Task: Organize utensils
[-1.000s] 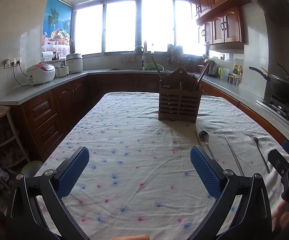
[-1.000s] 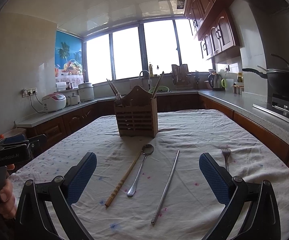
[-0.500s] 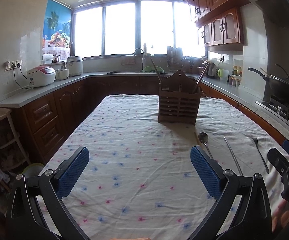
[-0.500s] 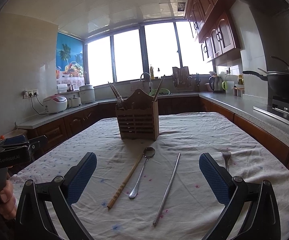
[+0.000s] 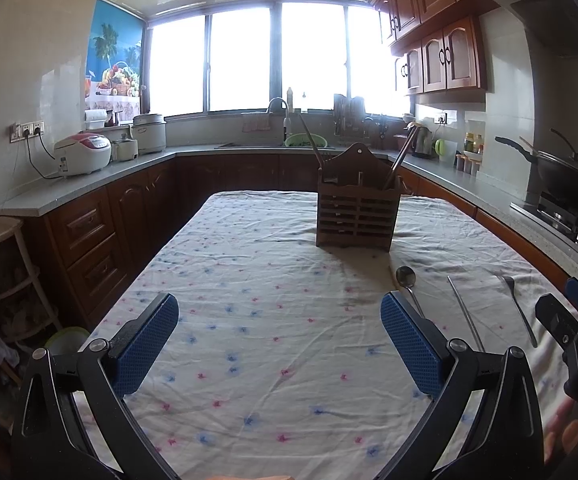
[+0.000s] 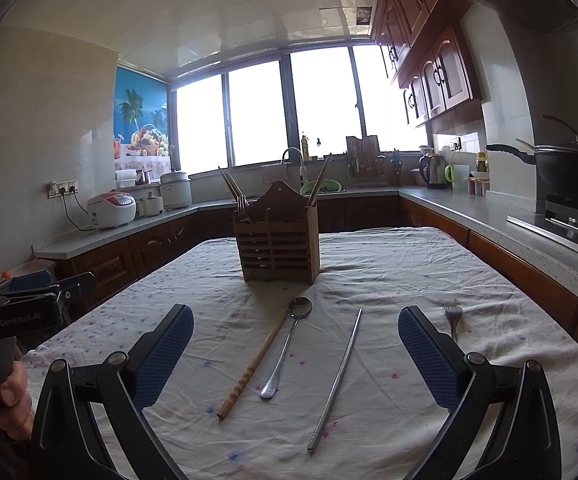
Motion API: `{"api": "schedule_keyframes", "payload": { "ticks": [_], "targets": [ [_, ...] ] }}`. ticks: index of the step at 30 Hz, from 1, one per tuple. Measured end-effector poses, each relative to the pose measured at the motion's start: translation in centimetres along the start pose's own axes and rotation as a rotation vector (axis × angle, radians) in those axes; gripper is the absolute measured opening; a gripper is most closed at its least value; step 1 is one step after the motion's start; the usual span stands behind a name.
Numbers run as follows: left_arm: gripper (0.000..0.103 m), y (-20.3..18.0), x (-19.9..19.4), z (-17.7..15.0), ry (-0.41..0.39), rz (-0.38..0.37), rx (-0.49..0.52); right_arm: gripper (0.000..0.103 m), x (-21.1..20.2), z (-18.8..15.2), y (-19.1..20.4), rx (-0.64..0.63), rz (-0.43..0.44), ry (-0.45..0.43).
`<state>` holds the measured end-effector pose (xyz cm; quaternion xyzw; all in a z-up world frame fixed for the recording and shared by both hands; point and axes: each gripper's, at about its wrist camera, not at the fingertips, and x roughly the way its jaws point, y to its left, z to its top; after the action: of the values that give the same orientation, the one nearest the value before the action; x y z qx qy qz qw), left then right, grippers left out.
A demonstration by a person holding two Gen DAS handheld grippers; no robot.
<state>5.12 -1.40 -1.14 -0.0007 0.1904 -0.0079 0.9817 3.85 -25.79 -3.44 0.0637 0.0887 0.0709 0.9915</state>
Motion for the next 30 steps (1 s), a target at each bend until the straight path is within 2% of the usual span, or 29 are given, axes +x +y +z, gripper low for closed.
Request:
{"api": "schedule_keyframes", "payload": {
  "ticks": [30],
  "targets": [
    [0.103, -0.5, -0.3, 0.3, -0.012, -0.003, 0.019, 0.103, -0.6, 1.0, 0.2, -0.001, 0.013, -0.021]
  ]
}}
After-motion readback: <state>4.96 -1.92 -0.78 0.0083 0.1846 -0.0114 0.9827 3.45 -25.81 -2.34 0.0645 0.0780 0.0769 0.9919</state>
